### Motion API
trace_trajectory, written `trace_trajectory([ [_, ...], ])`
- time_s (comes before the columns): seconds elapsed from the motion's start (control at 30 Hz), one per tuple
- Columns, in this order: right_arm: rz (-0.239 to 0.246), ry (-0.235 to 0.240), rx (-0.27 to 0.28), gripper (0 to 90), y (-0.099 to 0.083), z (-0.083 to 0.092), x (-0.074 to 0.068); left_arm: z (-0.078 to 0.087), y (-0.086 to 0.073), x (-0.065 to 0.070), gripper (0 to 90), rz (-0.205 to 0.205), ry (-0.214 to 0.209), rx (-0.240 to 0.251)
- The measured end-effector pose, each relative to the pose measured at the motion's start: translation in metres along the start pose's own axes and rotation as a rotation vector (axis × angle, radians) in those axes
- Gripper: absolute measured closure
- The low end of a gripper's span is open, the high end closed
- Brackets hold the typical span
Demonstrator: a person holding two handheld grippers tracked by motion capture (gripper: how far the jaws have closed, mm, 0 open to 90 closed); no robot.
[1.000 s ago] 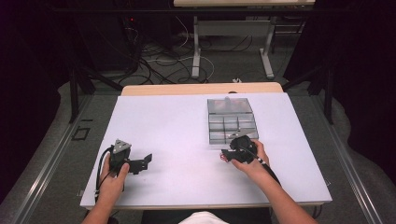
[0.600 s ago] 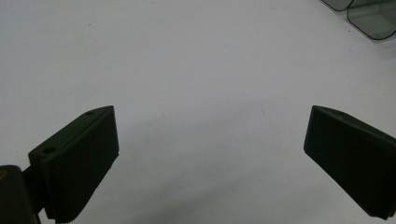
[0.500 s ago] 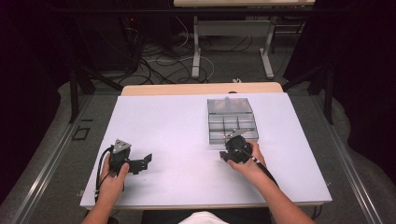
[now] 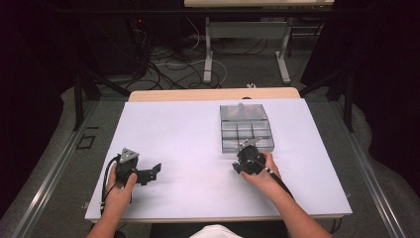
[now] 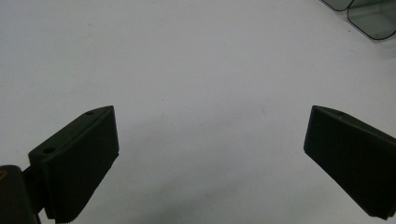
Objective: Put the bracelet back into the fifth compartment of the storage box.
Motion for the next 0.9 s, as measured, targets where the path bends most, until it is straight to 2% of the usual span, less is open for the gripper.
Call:
trace_trajectory([
  [0.2, -0.008, 0.005, -0.007, 69.5, -0.0018, -0.0019, -0.0009, -0.0001, -0.0002, -0.0002, 3.2, -0.001, -0.001, -0.001],
  [0.27, 0.007, 0.006, -0.026, 70.4, -0.0035, -0.002, 0.0002, -0.0001, -0.0002, -0.0002, 3.2, -0.001, 0.0, -0.001],
  [0.3, -0.007, 0.0, -0.013, 70.7, -0.0033, -0.0037, -0.0001, -0.0001, -0.0002, -0.0002, 3.2, -0.001, -0.001, -0.001],
  [0.37, 0.002, 0.008, -0.029, 71.6, -0.0051, -0.0042, -0.0002, -0.0001, -0.0002, -0.0002, 3.2, -0.001, -0.001, -0.001],
  [0.4, -0.008, -0.004, -0.025, 72.4, -0.0052, -0.0046, 0.0001, -0.0001, -0.0002, -0.0002, 3.2, -0.001, -0.001, -0.001],
  [0.57, 0.005, 0.007, -0.023, 75.7, -0.0051, -0.0044, 0.0009, -0.0001, -0.0002, -0.0002, 3.2, 0.0, -0.001, -0.001],
  [0.63, -0.007, 0.001, -0.02, 77.5, -0.0052, -0.0044, 0.0009, -0.0001, -0.0001, -0.0004, 3.2, 0.0, 0.0, 0.0],
  [0.67, -0.011, -0.004, -0.036, 79.9, -0.0063, -0.0033, 0.0017, -0.0001, -0.0001, -0.0005, 3.2, -0.002, 0.0, 0.0],
  [0.73, -0.01, -0.002, -0.019, 80.8, -0.0051, -0.0046, 0.0021, -0.0001, -0.0001, -0.0004, 3.2, -0.002, 0.0, 0.0],
  [0.9, -0.029, 0.015, -0.021, 86.6, -0.0057, -0.0042, 0.002, -0.0001, -0.0001, -0.0004, 3.2, -0.001, 0.0, 0.0],
])
Point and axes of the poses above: each handheld gripper's, and its own axes: z roughly backward along the jaws, y roughly out of its top, x roughly to its right, the point moved 9 cm from there along -z, roughly forward along the jaws, and after that the axes turned 9 degrees about -z, right-handed, at the moved point
